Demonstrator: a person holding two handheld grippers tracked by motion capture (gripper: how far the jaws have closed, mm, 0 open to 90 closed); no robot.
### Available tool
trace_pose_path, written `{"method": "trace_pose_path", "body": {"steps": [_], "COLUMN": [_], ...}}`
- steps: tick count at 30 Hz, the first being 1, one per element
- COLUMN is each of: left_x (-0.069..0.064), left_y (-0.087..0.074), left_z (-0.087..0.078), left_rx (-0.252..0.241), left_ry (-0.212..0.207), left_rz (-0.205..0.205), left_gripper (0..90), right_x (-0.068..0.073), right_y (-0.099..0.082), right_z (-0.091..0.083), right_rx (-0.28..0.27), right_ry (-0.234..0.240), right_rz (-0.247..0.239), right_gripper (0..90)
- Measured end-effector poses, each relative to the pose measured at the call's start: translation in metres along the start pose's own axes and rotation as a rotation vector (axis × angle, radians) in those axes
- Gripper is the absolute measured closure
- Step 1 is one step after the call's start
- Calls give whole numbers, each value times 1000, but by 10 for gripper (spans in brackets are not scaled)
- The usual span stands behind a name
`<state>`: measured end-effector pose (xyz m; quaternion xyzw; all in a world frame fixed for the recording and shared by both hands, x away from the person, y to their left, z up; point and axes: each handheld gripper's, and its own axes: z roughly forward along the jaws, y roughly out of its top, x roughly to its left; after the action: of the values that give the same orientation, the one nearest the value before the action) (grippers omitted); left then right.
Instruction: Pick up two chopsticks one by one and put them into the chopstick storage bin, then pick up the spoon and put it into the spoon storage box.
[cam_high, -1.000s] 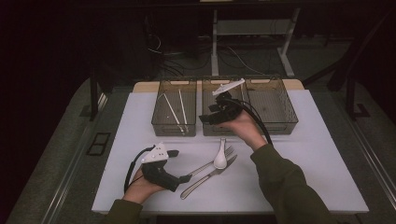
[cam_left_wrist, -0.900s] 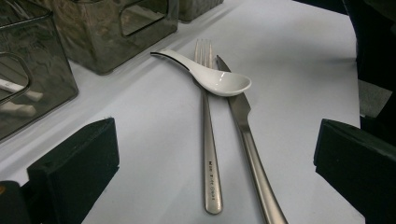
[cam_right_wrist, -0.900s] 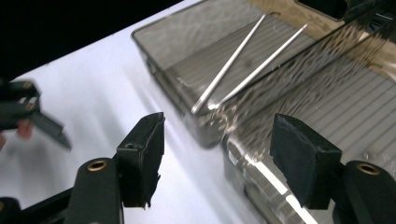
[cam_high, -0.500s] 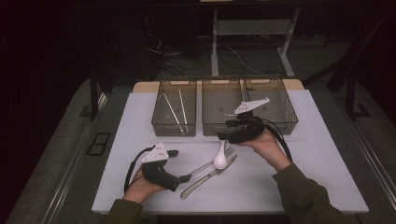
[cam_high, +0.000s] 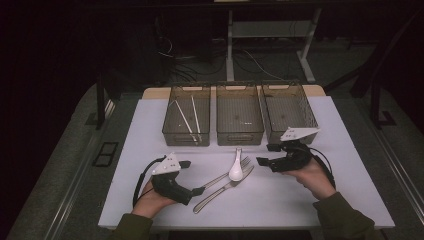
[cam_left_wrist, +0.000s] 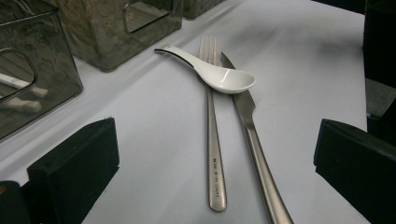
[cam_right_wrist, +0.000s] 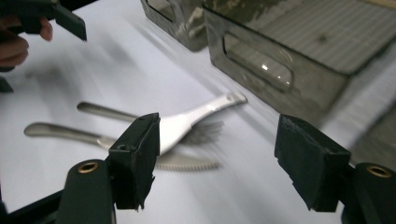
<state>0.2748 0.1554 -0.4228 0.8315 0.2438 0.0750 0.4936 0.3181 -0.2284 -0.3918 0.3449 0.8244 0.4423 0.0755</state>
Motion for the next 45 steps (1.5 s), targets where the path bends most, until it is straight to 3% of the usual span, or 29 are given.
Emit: {"method": "trace_pose_path", "body": {"steps": [11, 24, 28, 31, 36, 39, 45], "left_x": [0, -1, -1, -4, -9, -8, -3], "left_y": [0, 2, 4, 7, 16, 21, 30], "left_z": [0, 0, 2, 6, 16, 26, 50], "left_rx": [4, 9, 16, 13, 22, 29, 81], "left_ry": [4, 26, 36, 15, -10, -30, -16], "left_rz": [2, 2, -5, -5, 3, -13, -10], "left_gripper": [0, 29, 136, 236, 502, 579, 725], "right_x": [-6, -4, -3, -3, -1, 0, -1], "right_y": [-38, -70, -78, -79, -79, -79, -79], "right_z": [-30, -39, -40, -40, -38, -37, -37], "right_rx": [-27, -28, -15, -14, -16, -14, -18], "right_ry": [-31, -95, -106, -107, -110, -108, -113], "right_rz": [33, 12, 6, 2, -5, -5, -3], "right_gripper": [295, 246, 224, 221, 216, 214, 214]}}
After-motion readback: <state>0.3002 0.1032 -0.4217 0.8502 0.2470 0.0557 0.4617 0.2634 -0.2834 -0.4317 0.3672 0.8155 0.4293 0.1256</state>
